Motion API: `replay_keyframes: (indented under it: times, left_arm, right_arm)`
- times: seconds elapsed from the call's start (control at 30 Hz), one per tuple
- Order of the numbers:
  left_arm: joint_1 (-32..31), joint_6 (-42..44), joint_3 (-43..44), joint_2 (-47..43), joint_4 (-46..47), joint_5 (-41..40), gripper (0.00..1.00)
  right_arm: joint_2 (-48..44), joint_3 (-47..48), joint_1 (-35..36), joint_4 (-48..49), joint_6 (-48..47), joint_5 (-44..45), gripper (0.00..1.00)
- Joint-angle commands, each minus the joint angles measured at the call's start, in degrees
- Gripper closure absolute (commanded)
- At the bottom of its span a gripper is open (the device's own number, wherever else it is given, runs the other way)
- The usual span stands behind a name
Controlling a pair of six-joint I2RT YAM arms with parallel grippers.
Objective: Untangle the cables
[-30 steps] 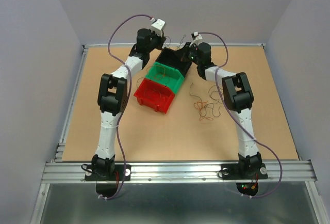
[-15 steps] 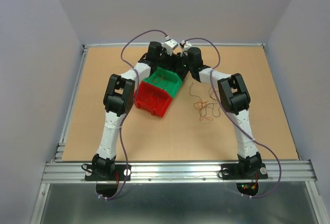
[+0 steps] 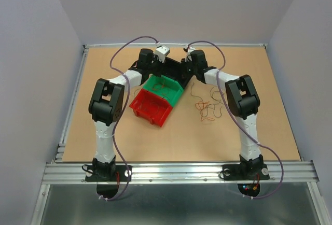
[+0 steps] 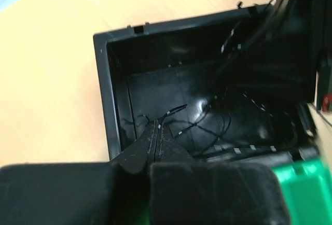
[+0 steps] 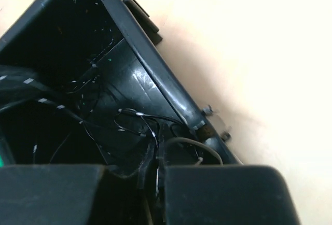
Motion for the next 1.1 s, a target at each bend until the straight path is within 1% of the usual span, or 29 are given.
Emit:
replay_keyframes:
  times: [0.0, 0.03, 0.1, 0.13, 0.2, 0.23, 0.3, 0.33, 0.4, 0.53, 0.57, 0.6, 0.63, 0.7, 0.8, 0.87, 0.9, 0.93, 0.97, 1.0, 1.03, 1.07]
  left_arm:
    - [0.2, -3.3, -5.7, -7.8, 5.8, 1.7, 1.0]
    - [0.2, -3.4, -6.4, -8.5, 5.7, 0.8, 1.0]
    - [0.2, -3.7, -7.2, -9.7, 5.9, 0.6, 1.0]
    - [0.2, -4.0, -8.5, -10.0, 6.9, 1.0, 1.0]
    - [0.2, -4.1, -9.4, -10.3, 7.7, 1.3, 1.0]
    - [0.2, -4.1, -9.8, -10.2, 8.2, 1.5, 1.0]
    - [0.2, -4.4, -9.5, -9.5, 8.0, 1.3, 1.0]
    - [0.2, -4.4, -9.1, -9.3, 7.7, 1.1, 1.0]
    - [0.2, -4.4, -8.9, -9.3, 7.6, 1.0, 1.0]
    - [0.1, -4.3, -9.4, -10.0, 7.5, 0.7, 1.0]
    - [-0.1, -4.4, -9.4, -10.0, 7.4, 0.3, 1.0]
    - [-0.3, -4.1, -9.4, -10.2, 7.0, -0.1, 1.0]
    - [-0.4, -4.1, -9.4, -10.2, 6.9, -0.2, 1.0]
    - [-0.5, -4.0, -9.4, -10.1, 7.0, -0.3, 1.0]
    - [-1.1, -4.0, -9.3, -9.9, 6.9, -0.5, 1.0]
    - [-1.3, -3.6, -9.0, -9.9, 6.3, -0.9, 0.99]
    - [-1.5, -3.4, -8.9, -10.0, 6.2, -1.1, 0.95]
    - [-1.6, -3.4, -8.8, -10.0, 6.1, -1.8, 0.85]
    - [-1.7, -3.4, -8.9, -10.1, 6.1, -2.0, 0.79]
    - [-1.7, -3.3, -8.9, -10.5, 6.1, -2.3, 0.71]
    - [-1.6, -3.3, -8.9, -10.7, 6.2, -2.6, 0.71]
    - [-1.6, -2.9, -9.1, -11.2, 6.2, -2.7, 0.66]
  right_arm:
    - [-6.3, -2.9, -0.2, -1.4, -0.9, 1.0, 0.93]
    - [-6.7, -3.1, -0.2, -1.4, -0.8, 0.7, 0.88]
    - [-7.8, -3.8, -0.2, -1.3, -0.7, 0.5, 0.83]
    - [-8.7, -4.6, -0.2, -1.3, -0.5, 0.3, 0.76]
    - [-9.8, -5.5, -0.1, -1.3, -0.6, 0.2, 0.71]
    - [-11.1, -6.7, -0.1, -1.3, -0.6, 0.0, 0.64]
    - [-12.4, -7.9, -0.1, -1.3, -0.8, -0.6, 0.59]
    - [-13.7, -8.5, -0.1, -1.3, -1.1, -1.1, 0.54]
    - [-15.1, -10.2, -0.1, -1.2, -1.4, -1.6, 0.48]
    - [-18.0, -12.4, -0.1, -0.1, -0.9, -1.3, 0.44]
    - [-18.3, -12.6, -0.1, 0.5, -0.6, -0.8, 0.39]
    - [-19.1, -13.2, -0.1, 0.8, 0.1, 0.6, 0.28]
    - [-19.4, -13.6, -0.2, 1.4, 0.6, 1.6, 0.23]
    - [-19.8, -14.1, -0.2, 2.9, 2.1, 3.1, 0.16]
    - [-19.2, -13.3, -0.2, 3.9, 2.4, 4.4, 0.15]
    - [-18.0, -12.3, -0.2, 4.9, 2.8, 4.3, 0.18]
    - [-17.8, -12.1, -0.2, 5.4, 3.0, 4.3, 0.19]
    - [-17.0, -11.8, -0.2, 6.0, 3.2, 4.0, 0.25]
    - [-16.7, -11.8, -0.3, 7.2, 3.5, 3.7, 0.27]
    - [-16.3, -11.7, -0.2, 8.0, 3.6, 3.3, 0.31]
    - [-16.3, -11.7, -0.2, 8.5, 3.7, 3.2, 0.34]
    - [-16.0, -11.7, -0.2, 9.1, 4.0, 3.4, 0.37]
